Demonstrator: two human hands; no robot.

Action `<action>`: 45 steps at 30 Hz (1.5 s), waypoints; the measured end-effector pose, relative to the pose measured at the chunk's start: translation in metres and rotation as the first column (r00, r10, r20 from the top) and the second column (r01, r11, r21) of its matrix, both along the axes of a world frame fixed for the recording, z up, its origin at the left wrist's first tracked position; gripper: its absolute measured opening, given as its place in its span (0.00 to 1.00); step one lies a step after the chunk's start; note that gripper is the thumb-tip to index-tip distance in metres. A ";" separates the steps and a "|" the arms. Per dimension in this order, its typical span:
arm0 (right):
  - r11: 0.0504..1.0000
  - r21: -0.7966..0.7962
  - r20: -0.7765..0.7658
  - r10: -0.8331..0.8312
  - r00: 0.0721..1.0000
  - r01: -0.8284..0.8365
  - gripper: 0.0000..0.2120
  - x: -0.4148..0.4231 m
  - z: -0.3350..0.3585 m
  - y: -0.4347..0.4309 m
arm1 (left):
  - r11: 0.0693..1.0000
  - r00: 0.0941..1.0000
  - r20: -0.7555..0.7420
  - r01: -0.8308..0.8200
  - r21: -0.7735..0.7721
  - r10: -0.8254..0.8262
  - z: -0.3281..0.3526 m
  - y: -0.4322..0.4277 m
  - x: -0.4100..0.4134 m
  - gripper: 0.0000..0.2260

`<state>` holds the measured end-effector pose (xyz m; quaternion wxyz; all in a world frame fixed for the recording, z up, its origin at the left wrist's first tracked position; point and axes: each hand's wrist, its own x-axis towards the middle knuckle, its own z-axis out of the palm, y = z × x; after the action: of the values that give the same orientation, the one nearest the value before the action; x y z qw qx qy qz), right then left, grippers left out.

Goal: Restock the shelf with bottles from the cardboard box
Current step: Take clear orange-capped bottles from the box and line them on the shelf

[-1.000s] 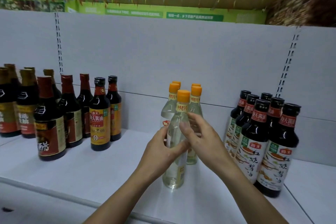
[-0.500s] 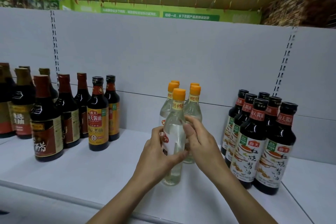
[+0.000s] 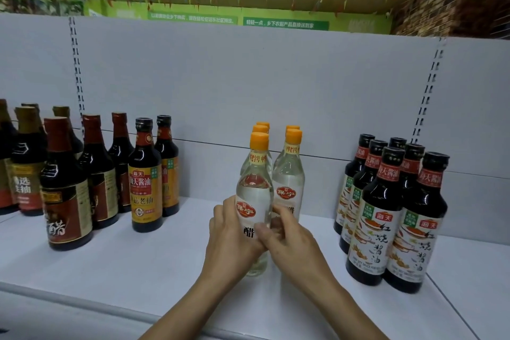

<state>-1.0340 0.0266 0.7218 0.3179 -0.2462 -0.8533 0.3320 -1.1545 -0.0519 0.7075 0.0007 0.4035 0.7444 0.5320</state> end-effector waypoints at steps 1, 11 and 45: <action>1.000 0.006 0.005 -0.008 1.000 0.008 0.20 0.000 0.000 0.000 | 1.000 1.000 0.015 0.017 0.001 -0.017 -0.001 -0.001 0.000 0.33; 1.000 -0.006 -0.036 -0.011 0.999 0.011 0.14 -0.007 -0.007 0.005 | 0.968 0.947 0.211 0.251 -0.019 -0.242 -0.011 -0.015 -0.014 0.37; 0.998 0.064 0.164 -0.027 0.986 0.016 0.18 -0.015 -0.010 0.006 | 0.953 0.956 0.207 0.246 -0.175 -0.209 -0.007 -0.007 -0.026 0.40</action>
<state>-1.0493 0.0329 0.7122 0.2574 -0.2719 -0.8840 0.2800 -1.1808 -0.0589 0.7001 0.1722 0.4331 0.7388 0.4868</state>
